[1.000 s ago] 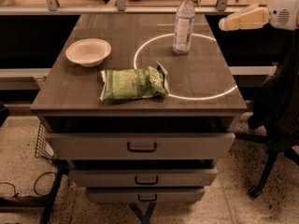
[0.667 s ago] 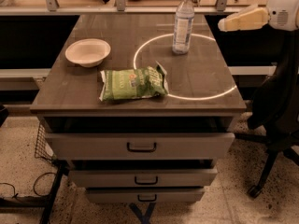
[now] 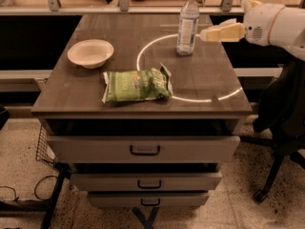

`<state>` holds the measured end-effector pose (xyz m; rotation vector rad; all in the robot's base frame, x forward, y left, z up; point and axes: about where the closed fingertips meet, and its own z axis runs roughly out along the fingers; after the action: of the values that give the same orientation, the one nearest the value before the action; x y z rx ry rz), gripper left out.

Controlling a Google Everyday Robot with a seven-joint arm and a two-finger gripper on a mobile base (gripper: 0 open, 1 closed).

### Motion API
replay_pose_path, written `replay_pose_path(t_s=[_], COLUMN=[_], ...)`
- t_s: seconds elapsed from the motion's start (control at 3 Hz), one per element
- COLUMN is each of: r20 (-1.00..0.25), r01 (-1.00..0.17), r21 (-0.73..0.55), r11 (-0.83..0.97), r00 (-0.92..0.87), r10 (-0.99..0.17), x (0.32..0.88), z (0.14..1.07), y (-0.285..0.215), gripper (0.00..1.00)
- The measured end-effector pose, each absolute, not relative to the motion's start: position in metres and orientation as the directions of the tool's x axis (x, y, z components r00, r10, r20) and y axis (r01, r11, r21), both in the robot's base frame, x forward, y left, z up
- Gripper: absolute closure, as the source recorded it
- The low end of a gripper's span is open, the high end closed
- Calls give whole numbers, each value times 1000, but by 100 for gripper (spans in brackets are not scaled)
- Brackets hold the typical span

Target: Place blue plastic bottle into paper bowl

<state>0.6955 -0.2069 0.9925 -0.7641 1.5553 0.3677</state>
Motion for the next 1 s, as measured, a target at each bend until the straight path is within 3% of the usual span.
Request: replay_pose_path(t_s=[1.0], r20=[-993], r01=[-653], r21=[-86], r11=[753], r00=[-4], r10=[-117], x=[761], z=[942], y=[-185], gripper=[0])
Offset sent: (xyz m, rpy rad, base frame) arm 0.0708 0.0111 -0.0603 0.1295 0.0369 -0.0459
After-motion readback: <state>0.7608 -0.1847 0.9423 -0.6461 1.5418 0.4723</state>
